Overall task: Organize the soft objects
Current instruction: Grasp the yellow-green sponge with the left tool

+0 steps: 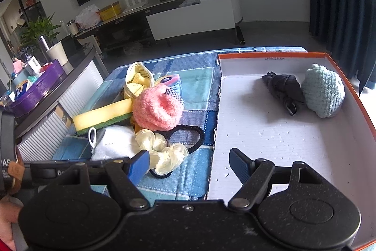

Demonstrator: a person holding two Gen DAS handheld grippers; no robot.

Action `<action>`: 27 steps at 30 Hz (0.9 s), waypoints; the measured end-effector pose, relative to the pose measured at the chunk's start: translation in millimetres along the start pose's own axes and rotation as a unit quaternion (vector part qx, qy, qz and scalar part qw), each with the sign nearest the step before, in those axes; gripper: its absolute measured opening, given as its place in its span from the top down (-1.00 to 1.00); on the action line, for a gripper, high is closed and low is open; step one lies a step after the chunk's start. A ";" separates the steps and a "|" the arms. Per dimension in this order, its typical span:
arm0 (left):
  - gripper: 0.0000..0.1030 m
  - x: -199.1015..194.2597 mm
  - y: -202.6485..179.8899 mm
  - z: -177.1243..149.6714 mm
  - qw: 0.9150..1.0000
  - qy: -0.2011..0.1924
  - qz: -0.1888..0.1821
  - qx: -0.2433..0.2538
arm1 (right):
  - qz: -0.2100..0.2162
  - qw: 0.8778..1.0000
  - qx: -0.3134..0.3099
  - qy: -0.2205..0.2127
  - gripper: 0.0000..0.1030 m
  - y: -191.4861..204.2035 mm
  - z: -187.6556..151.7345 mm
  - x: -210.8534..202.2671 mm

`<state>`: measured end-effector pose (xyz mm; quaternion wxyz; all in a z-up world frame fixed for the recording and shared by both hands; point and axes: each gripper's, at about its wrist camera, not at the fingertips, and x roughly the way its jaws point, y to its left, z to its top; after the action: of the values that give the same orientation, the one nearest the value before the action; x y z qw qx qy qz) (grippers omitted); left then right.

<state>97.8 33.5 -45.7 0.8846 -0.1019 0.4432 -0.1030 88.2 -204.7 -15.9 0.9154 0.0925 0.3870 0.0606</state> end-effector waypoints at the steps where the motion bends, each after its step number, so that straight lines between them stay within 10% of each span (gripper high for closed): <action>1: -1.00 0.4 -2.2 -1.1 1.000 -0.002 0.004 0.010 | 0.002 1.000 0.001 0.000 -0.72 0.1 -0.3 0.3; 7: -1.00 9.3 -14.0 -0.9 0.997 -0.005 0.051 0.053 | 0.003 1.000 -0.012 0.002 -0.72 5.3 -0.1 -1.2; 27: -1.00 -40.4 38.3 22.8 0.997 -0.075 0.021 0.017 | 0.013 1.000 -0.027 0.005 -0.72 19.1 1.6 4.9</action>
<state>96.1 83.3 -11.9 0.9189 -0.0856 0.3757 -0.0841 92.0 -185.4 -14.1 0.9149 0.0722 0.3883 0.0834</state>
